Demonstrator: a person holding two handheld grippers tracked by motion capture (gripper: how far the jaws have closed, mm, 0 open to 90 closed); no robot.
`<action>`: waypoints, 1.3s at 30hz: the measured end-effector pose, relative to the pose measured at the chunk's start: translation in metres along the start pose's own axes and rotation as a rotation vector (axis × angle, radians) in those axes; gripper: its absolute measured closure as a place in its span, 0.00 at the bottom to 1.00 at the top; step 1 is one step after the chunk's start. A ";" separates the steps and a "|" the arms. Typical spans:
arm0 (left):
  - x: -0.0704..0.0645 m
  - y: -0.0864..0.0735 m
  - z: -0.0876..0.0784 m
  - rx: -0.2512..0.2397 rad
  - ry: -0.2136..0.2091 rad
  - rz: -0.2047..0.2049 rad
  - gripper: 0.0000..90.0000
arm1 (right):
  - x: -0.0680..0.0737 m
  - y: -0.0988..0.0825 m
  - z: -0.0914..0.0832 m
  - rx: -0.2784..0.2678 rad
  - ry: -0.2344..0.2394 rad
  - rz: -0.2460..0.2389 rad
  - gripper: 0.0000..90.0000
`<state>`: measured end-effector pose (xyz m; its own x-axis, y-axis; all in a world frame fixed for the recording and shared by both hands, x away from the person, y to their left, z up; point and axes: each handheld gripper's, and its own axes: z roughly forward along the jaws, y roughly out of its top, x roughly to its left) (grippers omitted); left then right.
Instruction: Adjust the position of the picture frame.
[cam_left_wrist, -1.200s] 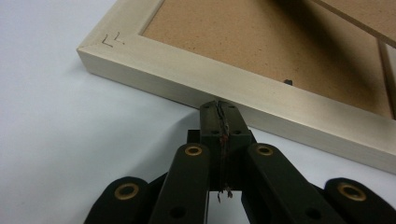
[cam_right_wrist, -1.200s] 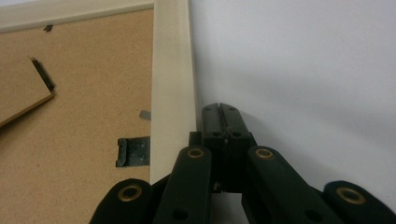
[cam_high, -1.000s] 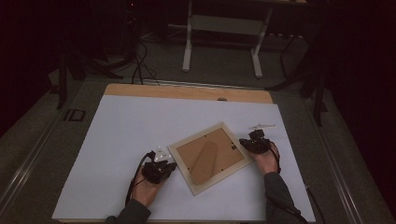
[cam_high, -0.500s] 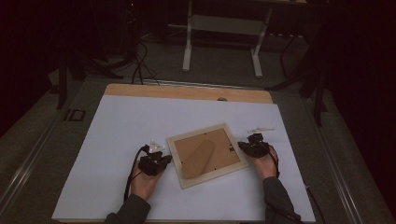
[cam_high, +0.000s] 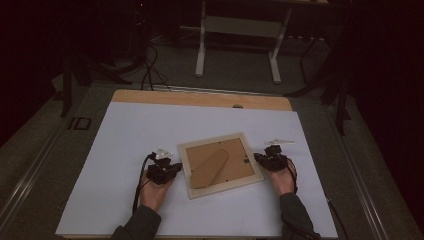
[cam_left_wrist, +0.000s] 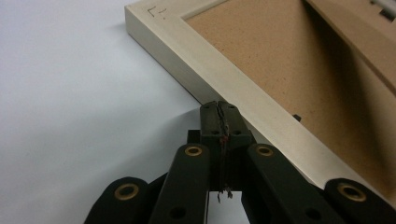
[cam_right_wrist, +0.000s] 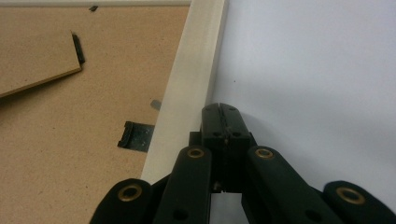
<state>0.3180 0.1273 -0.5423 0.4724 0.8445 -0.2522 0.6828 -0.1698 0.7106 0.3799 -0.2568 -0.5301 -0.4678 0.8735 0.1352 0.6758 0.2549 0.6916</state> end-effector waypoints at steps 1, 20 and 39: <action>0.001 0.002 0.000 0.011 -0.001 0.010 1.00 | 0.000 0.000 0.000 -0.001 0.000 0.002 1.00; 0.023 0.023 0.010 0.013 0.066 0.012 1.00 | 0.013 -0.003 -0.001 0.007 0.016 -0.011 1.00; 0.042 0.034 0.015 -0.001 0.087 -0.033 1.00 | 0.024 -0.001 0.004 0.001 0.027 -0.017 1.00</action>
<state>0.3692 0.1488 -0.5389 0.3993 0.8908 -0.2171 0.6963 -0.1405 0.7039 0.3704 -0.2341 -0.5307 -0.4944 0.8574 0.1428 0.6681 0.2697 0.6935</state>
